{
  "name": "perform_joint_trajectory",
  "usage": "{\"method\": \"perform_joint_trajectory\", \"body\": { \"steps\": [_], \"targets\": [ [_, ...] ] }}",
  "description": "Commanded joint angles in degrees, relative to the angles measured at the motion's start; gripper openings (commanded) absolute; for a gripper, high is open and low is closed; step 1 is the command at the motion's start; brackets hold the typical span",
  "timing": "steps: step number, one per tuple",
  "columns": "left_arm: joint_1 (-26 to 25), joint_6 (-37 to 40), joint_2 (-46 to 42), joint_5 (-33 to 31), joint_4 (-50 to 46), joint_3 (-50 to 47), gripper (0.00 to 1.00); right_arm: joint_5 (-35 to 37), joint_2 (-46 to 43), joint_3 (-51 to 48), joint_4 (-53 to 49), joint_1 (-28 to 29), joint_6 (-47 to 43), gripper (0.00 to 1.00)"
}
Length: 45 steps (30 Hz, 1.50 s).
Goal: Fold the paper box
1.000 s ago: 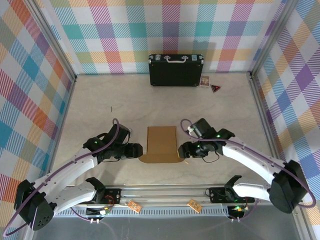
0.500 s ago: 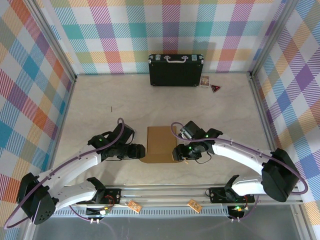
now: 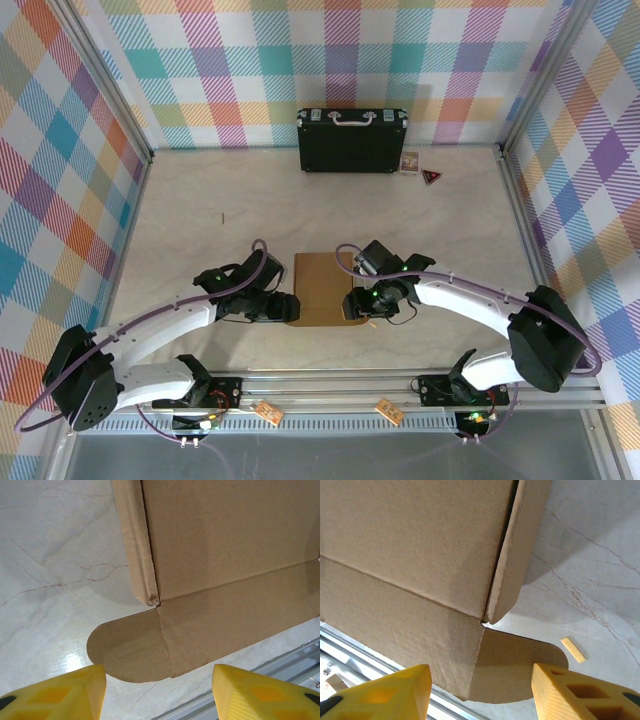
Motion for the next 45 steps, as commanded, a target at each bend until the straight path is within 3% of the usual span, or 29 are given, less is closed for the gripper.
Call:
{"method": "perform_joint_trajectory", "body": {
  "steps": [1, 31, 45],
  "targets": [
    [-0.8, -0.9, 1.1, 0.3, 1.1, -0.3, 0.58, -0.8, 0.6, 1.0, 0.9, 0.6, 0.3, 0.56],
    [-0.9, -7.4, 3.0, 8.0, 18.2, -8.7, 0.56, -6.1, 2.5, -3.2, 9.1, 0.6, 1.7, 0.50],
    [-0.9, -12.0, -2.4, 7.3, 25.0, -13.4, 0.45, -7.7, 0.0, -6.4, 13.7, 0.6, 4.6, 0.42]
  ]
}}
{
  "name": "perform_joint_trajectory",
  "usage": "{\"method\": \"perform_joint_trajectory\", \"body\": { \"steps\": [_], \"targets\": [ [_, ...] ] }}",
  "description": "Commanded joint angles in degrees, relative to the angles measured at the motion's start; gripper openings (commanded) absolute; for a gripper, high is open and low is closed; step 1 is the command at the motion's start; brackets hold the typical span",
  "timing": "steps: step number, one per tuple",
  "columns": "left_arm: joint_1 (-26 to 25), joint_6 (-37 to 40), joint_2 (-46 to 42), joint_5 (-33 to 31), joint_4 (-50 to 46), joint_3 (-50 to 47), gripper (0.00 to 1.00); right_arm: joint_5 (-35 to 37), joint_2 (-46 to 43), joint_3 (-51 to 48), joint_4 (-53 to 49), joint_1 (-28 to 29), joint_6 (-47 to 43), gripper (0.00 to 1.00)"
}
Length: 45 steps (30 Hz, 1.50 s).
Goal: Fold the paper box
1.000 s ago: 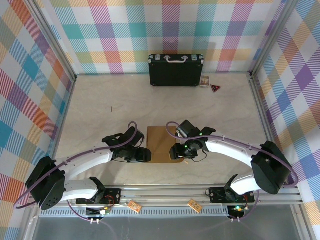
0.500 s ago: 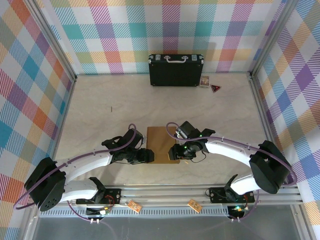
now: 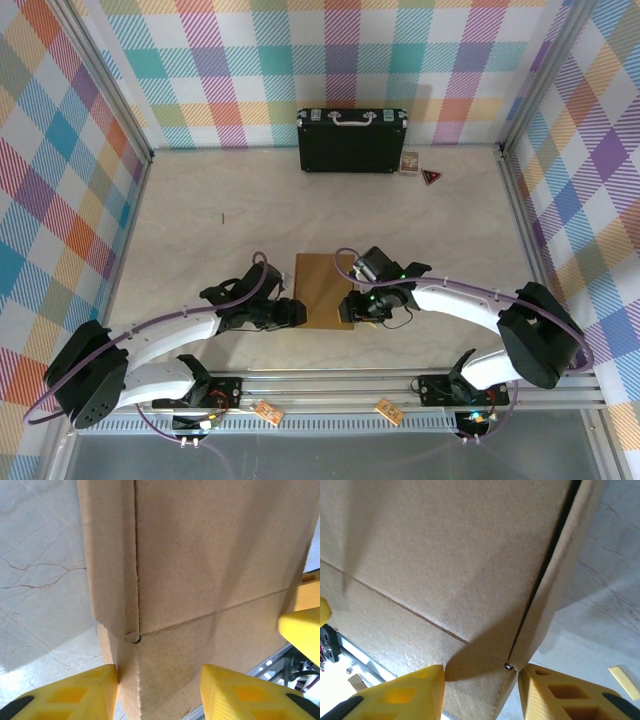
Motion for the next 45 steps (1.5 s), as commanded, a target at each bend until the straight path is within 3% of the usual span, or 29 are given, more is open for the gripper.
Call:
{"method": "perform_joint_trajectory", "body": {
  "steps": [1, 13, 28, 45],
  "targets": [
    [-0.7, -2.3, -2.7, 0.6, 3.9, -1.3, 0.44, -2.1, -1.5, -1.2, 2.6, 0.3, 1.7, 0.41],
    [-0.7, -4.6, -5.2, -0.3, 6.6, -3.9, 0.33, -2.6, -3.5, -2.7, 5.2, 0.3, 3.5, 0.34],
    [-0.6, -7.5, -6.9, -1.2, 10.2, -7.1, 0.00, -2.3, -3.6, -2.9, 5.4, 0.2, 3.6, 0.34],
    [-0.7, -10.3, -6.8, -5.2, 12.2, -8.7, 0.00, -0.3, -6.4, -5.7, 6.2, -1.3, 4.8, 0.44]
  ]
}}
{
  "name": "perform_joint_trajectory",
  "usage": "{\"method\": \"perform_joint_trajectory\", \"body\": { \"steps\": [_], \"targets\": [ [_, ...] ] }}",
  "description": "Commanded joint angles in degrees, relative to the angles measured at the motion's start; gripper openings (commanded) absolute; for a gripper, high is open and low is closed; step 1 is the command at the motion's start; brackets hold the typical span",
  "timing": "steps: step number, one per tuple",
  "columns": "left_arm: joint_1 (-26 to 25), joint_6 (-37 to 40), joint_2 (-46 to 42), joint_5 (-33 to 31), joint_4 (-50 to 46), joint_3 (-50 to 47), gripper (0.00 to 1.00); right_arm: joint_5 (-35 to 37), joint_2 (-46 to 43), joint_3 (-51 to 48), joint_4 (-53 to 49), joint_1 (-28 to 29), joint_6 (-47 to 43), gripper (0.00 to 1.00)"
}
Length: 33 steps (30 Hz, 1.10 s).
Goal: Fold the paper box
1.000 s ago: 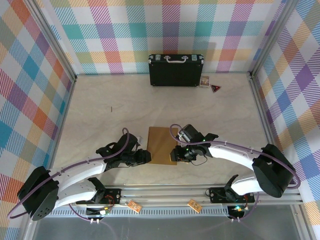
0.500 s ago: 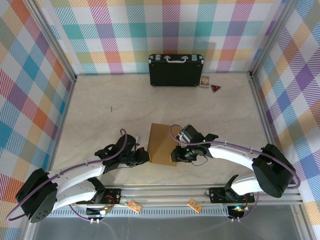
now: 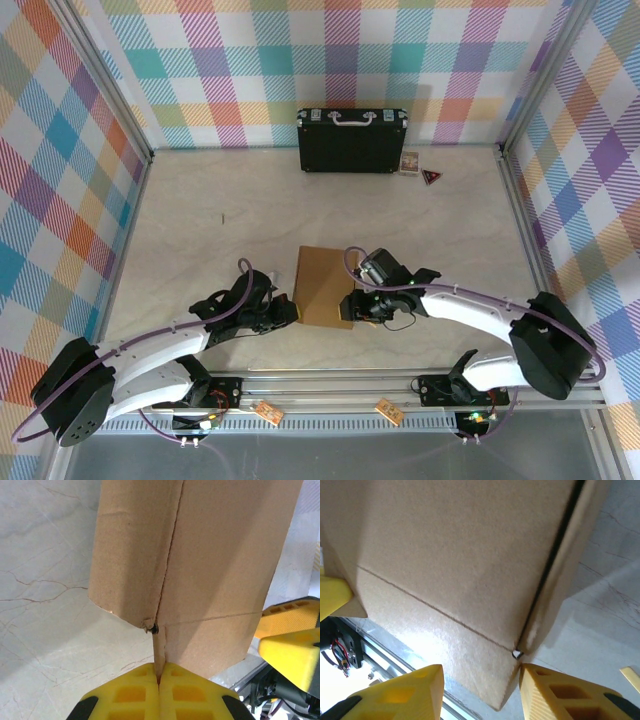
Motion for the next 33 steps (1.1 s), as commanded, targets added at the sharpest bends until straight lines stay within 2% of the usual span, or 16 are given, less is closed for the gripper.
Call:
{"method": "perform_joint_trajectory", "body": {
  "steps": [1, 8, 22, 33],
  "targets": [
    [-0.7, -1.3, -0.4, -2.0, 2.0, -1.4, 0.00, 0.2, -1.7, -2.2, 1.5, -0.5, 1.0, 0.43],
    [-0.6, -2.2, -0.1, -2.1, 3.2, -2.4, 0.00, -0.6, -0.8, -4.9, 5.0, -0.6, 2.2, 0.42],
    [-0.6, -1.9, 1.0, -1.4, 3.5, -2.2, 0.00, -2.8, 1.9, -2.9, 8.2, -0.6, 0.2, 0.40],
    [-0.7, -1.9, 2.8, -0.5, 4.4, -2.3, 0.00, -9.7, -0.3, -3.3, 15.9, -0.6, 1.1, 0.32]
  ]
}}
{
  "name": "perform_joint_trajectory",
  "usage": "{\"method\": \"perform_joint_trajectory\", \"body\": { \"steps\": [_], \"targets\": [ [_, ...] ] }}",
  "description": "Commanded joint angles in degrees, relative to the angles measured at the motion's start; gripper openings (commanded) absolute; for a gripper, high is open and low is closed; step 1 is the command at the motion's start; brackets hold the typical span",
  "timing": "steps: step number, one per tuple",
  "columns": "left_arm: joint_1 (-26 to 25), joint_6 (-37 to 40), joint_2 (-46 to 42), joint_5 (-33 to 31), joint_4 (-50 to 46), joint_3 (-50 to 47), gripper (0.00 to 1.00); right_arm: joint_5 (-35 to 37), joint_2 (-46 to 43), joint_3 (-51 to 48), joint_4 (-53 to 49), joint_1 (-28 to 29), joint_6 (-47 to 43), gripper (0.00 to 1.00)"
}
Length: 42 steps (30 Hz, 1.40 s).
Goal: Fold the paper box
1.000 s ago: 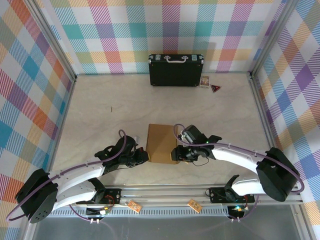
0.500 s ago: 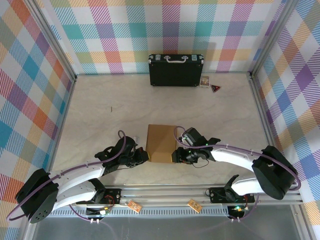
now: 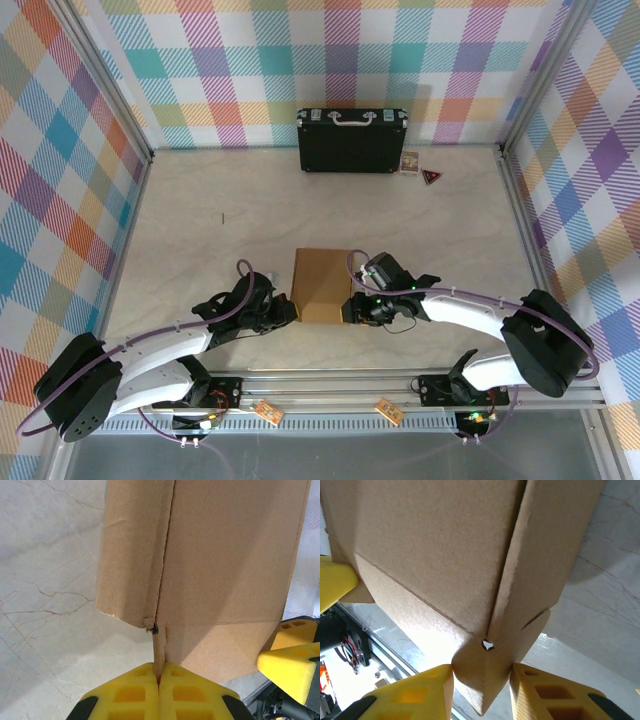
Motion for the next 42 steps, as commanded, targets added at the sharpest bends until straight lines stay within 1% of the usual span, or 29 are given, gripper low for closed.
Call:
{"method": "perform_joint_trajectory", "body": {
  "steps": [1, 4, 8, 15, 20, 26, 37, 38, 39, 40, 41, 42],
  "targets": [
    [-0.6, -0.1, 0.8, 1.8, 0.2, -0.5, 0.00, -5.5, -2.0, 1.3, 7.4, 0.4, -0.2, 0.31],
    [-0.6, 0.0, 0.7, 1.8, 0.1, -0.4, 0.00, -6.5, -2.4, 0.9, 8.2, 0.4, 0.4, 0.29],
    [-0.7, 0.2, 0.3, 1.9, -0.5, -0.2, 0.00, -6.9, -3.1, 0.3, 8.7, 0.4, 0.7, 0.23],
    [-0.7, 0.6, -1.0, 1.7, -2.4, 0.2, 0.00, -5.1, -2.8, 1.1, 5.1, 0.2, -0.9, 0.16],
    [-0.6, 1.0, -1.8, 1.7, -3.7, 0.9, 0.00, -5.5, -2.3, 1.2, 4.7, -0.1, -1.1, 0.11],
    [-0.6, 1.4, -3.0, 1.5, -5.4, 1.8, 0.00, -5.7, -1.8, 0.9, 4.4, -0.7, -1.1, 0.00],
    [-0.6, 1.8, -5.2, 1.4, -7.8, 2.7, 0.00, -5.9, -2.0, 0.7, 4.0, -1.1, -1.0, 0.00],
    [-0.7, 2.0, -5.4, 1.3, -8.2, 2.9, 0.00, -5.5, -2.0, 0.9, 3.5, -1.3, -0.9, 0.04],
    [-0.6, 2.4, -5.6, 1.2, -9.1, 3.2, 0.00, -4.8, -2.0, 1.2, 2.4, -1.4, -0.9, 0.19],
    [-0.6, 3.0, -5.6, 1.1, -10.6, 3.7, 0.09, -4.1, -2.0, 1.6, 1.1, -1.6, -1.1, 0.28],
    [-0.6, 3.9, -5.7, 0.7, -13.1, 4.6, 0.24, -3.3, -2.1, 2.1, -0.8, -1.7, -1.7, 0.35],
    [-0.6, 5.1, -5.8, 0.2, -17.1, 5.9, 0.37, -2.6, -2.3, 2.9, -2.6, -1.8, -2.6, 0.42]
  ]
}}
